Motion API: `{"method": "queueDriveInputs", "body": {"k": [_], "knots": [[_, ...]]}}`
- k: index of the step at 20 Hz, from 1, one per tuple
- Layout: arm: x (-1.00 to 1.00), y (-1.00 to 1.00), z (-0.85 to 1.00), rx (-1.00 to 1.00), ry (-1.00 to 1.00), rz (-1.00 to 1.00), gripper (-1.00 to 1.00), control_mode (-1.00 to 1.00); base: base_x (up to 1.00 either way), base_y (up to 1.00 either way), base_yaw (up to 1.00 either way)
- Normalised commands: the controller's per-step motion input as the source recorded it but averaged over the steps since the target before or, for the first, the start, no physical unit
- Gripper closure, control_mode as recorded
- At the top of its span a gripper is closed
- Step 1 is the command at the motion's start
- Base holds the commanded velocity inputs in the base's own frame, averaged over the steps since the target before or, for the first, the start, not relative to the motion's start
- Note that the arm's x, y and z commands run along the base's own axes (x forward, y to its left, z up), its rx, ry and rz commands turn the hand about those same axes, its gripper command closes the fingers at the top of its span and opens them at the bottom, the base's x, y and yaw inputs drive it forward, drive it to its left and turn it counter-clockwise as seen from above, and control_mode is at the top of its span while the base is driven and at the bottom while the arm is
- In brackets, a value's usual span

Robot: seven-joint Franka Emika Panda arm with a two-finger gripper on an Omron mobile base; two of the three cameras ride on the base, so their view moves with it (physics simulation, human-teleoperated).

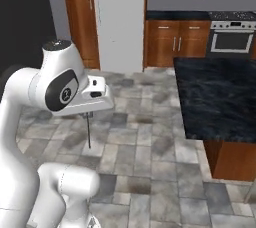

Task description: Pick up the metallic utensils from the counter and place them in the open drawer. Make sure not to pick up any wooden utensils.

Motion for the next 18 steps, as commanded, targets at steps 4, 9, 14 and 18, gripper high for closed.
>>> {"method": "queueDriveInputs", "body": {"k": [4,9,14,18], "knots": [[0.00,0.00,0.00,0.00,0.00,0.00,1.00,1.00,0.40,1.00,-0.39],[0.00,0.00,0.00,0.00,0.00,0.00,1.00,1.00,0.69,0.98,-0.53],[0.00,0.00,0.00,0.00,0.00,0.00,1.00,1.00,0.81,0.91,-0.62],[0.00,0.00,0.00,0.00,0.00,0.00,1.00,1.00,0.82,0.99,-0.61]]}}
